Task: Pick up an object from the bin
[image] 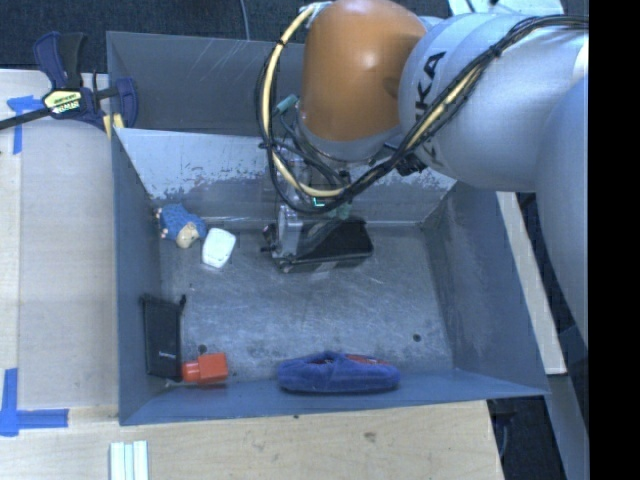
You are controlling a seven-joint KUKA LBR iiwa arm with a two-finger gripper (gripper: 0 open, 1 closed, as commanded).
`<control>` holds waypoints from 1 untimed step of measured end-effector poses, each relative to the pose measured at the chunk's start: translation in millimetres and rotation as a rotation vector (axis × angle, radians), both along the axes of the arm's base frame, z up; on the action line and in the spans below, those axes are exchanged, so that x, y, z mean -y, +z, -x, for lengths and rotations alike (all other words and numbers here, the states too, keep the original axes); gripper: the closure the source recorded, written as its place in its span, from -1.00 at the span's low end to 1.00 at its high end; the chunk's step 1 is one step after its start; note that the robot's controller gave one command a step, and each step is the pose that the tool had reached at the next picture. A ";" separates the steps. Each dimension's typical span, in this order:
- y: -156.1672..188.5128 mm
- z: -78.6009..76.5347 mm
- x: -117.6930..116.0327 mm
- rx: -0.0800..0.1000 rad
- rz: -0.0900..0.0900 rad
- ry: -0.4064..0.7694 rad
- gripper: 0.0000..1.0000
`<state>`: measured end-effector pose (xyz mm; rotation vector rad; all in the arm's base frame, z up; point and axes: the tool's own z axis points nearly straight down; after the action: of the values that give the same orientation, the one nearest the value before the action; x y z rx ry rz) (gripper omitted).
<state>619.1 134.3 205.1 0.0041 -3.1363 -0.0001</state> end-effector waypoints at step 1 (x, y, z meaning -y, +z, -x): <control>-132.7 -6.4 -104.1 0.021 0.003 0.194 -1.00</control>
Offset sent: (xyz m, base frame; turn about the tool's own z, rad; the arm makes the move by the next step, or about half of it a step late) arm 0.0015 0.1061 -0.1351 -0.1966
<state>625.6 238.4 72.4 0.3101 -3.1420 0.0048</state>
